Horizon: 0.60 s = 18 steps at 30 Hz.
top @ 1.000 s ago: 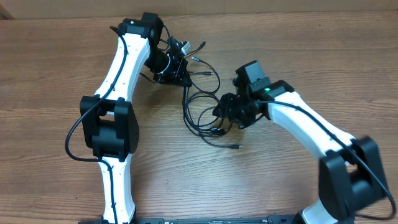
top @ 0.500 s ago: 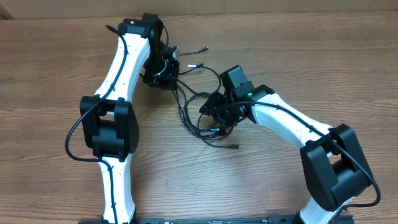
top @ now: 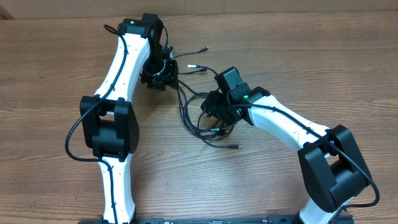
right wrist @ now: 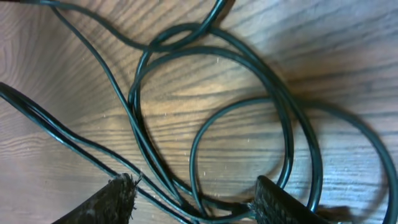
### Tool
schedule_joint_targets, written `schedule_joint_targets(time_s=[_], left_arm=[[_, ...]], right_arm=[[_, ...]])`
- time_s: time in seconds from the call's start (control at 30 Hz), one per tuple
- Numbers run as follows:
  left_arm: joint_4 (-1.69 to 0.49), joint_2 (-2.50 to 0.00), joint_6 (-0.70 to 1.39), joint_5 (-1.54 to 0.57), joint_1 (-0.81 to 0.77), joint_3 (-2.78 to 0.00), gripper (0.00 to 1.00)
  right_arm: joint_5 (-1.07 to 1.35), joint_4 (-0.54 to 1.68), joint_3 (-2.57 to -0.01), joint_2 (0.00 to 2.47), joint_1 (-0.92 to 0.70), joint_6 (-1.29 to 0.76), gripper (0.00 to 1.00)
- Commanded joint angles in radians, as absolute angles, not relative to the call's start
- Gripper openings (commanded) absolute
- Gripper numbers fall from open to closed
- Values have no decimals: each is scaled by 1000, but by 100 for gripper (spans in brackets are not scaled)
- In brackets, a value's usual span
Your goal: Untangle cables
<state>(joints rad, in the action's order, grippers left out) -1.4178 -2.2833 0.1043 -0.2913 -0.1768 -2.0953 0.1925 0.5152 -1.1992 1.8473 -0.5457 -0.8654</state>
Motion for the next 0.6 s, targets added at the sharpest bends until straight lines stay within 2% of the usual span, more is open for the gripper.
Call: schedule_joint_targets(time_s=[0.0, 0.13, 0.23, 0.3, 0.43, 0.57], left_arm=[[-1399, -2267, 142, -278, -184, -2087, 45], [-1351, -2268, 158, -271, -184, -2020, 44], [-1335, -2268, 176, -160, -182, -1960, 27], [-1337, -2269, 223, -35, -178, -1930, 20], [-1322, -2269, 327, 131, -158, -1879, 18], [-1303, -2269, 283, -13, -138, -1856, 19]], right_arm=[[157, 509, -1196, 1858, -548, -855, 60], [157, 509, -1196, 1858, -549, -855, 60], [158, 509, -1196, 1858, -549, -855, 60], [170, 500, -1196, 1858, -550, -816, 60], [267, 456, -1196, 1858, -550, -651, 60], [278, 452, -1196, 1858, -550, -626, 60]])
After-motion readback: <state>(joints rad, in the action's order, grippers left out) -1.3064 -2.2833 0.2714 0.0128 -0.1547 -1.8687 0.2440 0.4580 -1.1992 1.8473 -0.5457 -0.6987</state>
